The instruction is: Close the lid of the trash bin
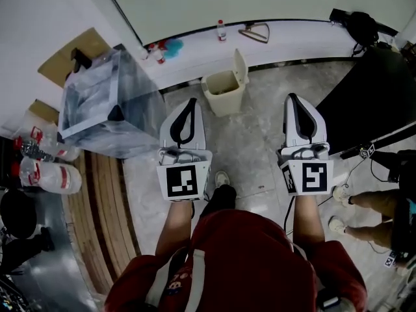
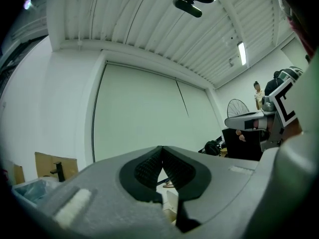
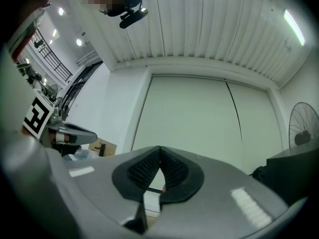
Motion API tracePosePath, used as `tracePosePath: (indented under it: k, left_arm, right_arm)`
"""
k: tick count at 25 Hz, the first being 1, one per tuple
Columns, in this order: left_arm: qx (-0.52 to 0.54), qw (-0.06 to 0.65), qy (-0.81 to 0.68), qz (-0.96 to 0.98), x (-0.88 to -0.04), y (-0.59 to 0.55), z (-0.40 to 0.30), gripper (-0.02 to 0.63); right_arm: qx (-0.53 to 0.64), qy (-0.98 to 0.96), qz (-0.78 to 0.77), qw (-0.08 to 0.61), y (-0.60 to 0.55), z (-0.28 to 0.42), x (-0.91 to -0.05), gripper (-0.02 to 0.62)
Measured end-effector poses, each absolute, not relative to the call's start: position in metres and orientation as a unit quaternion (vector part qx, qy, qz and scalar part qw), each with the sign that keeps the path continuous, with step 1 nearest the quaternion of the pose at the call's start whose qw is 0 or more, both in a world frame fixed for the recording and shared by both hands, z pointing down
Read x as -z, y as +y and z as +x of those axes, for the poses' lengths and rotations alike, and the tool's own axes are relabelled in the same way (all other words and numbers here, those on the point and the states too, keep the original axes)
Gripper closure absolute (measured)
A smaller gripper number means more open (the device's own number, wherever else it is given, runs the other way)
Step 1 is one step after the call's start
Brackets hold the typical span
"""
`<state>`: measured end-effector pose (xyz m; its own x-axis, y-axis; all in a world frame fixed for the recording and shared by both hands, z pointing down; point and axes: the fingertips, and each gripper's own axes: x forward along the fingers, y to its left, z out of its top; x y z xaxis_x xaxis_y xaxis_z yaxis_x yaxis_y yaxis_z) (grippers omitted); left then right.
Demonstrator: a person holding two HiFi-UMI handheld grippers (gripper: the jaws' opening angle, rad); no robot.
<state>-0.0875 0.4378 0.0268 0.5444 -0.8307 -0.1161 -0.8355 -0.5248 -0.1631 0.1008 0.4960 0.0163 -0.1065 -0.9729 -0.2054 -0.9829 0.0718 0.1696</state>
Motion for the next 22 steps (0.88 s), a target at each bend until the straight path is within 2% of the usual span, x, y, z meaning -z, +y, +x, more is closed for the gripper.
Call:
tracePosePath:
  k: [14, 22]
  left_arm:
    - [-0.017, 0.08, 0.507, -0.858, -0.038, 0.273, -0.147, 0.601]
    - [-0.016, 0.065, 0.515, -0.855, -0.056, 0.225, -0.158, 0.601]
  right_arm:
    - [-0.126, 0.746, -0.654, -0.015, 0.327, 0.056, -0.028, 0.595]
    - [-0.11, 0.742, -0.661, -0.016, 0.278, 0.065, -0.045, 0.595]
